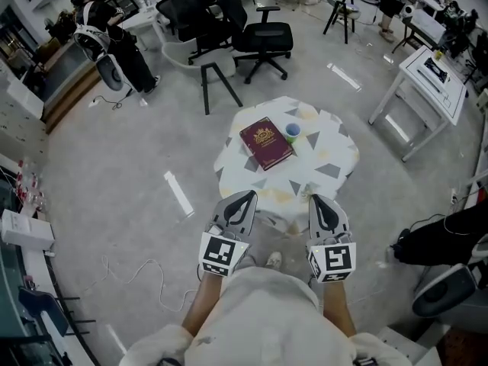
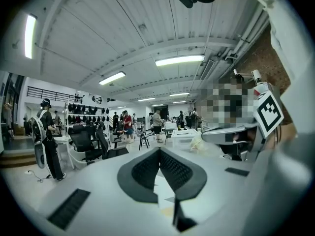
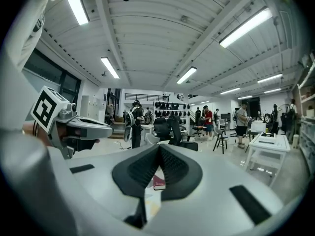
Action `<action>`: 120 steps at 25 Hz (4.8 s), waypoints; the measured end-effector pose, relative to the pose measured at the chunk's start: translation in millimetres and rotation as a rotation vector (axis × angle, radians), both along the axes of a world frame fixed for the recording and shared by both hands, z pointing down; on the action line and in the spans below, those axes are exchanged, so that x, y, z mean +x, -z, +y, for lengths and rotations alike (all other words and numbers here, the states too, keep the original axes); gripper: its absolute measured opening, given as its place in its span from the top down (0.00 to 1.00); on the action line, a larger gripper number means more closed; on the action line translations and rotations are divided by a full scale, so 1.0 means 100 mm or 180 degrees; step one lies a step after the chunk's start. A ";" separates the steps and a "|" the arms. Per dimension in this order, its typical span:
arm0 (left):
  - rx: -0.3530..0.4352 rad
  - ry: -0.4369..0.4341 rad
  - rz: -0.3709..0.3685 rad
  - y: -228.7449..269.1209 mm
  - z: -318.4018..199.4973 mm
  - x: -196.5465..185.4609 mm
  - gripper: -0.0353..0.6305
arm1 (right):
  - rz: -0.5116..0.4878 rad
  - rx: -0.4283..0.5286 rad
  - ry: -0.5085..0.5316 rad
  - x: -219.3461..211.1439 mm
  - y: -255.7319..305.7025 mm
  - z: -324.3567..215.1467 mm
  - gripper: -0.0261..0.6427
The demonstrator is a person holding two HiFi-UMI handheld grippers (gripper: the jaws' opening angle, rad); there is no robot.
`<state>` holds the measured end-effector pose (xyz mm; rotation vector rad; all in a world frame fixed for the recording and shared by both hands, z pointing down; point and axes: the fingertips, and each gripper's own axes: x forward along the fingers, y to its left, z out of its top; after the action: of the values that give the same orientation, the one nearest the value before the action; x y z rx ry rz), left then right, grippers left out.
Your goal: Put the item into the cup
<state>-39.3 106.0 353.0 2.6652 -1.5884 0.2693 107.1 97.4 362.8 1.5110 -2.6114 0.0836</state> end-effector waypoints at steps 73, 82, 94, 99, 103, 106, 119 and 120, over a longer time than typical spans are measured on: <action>-0.0190 -0.0588 0.0359 -0.55 -3.15 -0.06 0.93 | 0.0188 -0.0224 -0.0480 -0.19 -0.42 -2.83 0.95; -0.0446 -0.0614 0.0345 -0.96 -3.37 0.15 0.93 | 0.0232 -0.0440 -0.0429 -0.04 -0.74 -3.09 0.95; -0.0608 -0.0599 0.0351 -1.30 -3.65 0.34 0.93 | 0.0314 -0.0693 -0.0279 0.00 -1.18 -3.38 0.95; -0.0701 -0.0571 0.0319 -1.49 -3.70 0.38 0.93 | 0.0310 -0.0784 -0.0198 0.00 -1.35 -3.46 0.95; -0.0819 -0.0537 0.0285 -1.67 -3.71 0.39 0.93 | 0.0307 -0.0895 -0.0119 -0.03 -1.53 -3.50 0.95; -0.0887 -0.0529 0.0267 -1.79 -3.73 0.41 0.93 | 0.0302 -0.0969 -0.0067 -0.06 -1.66 -3.52 0.95; -0.1183 -0.0533 0.0208 -2.32 -3.78 0.48 0.93 | 0.0346 -0.1235 0.0076 -0.15 -2.10 -3.60 0.95; -0.1203 -0.0534 0.0210 -2.36 -3.78 0.48 0.93 | 0.0337 -0.1256 0.0087 -0.16 -2.13 -3.60 0.95</action>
<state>9.0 -272.5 588.9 2.4817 -1.1591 0.4327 91.0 -262.7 575.9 1.3022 -2.3533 0.4719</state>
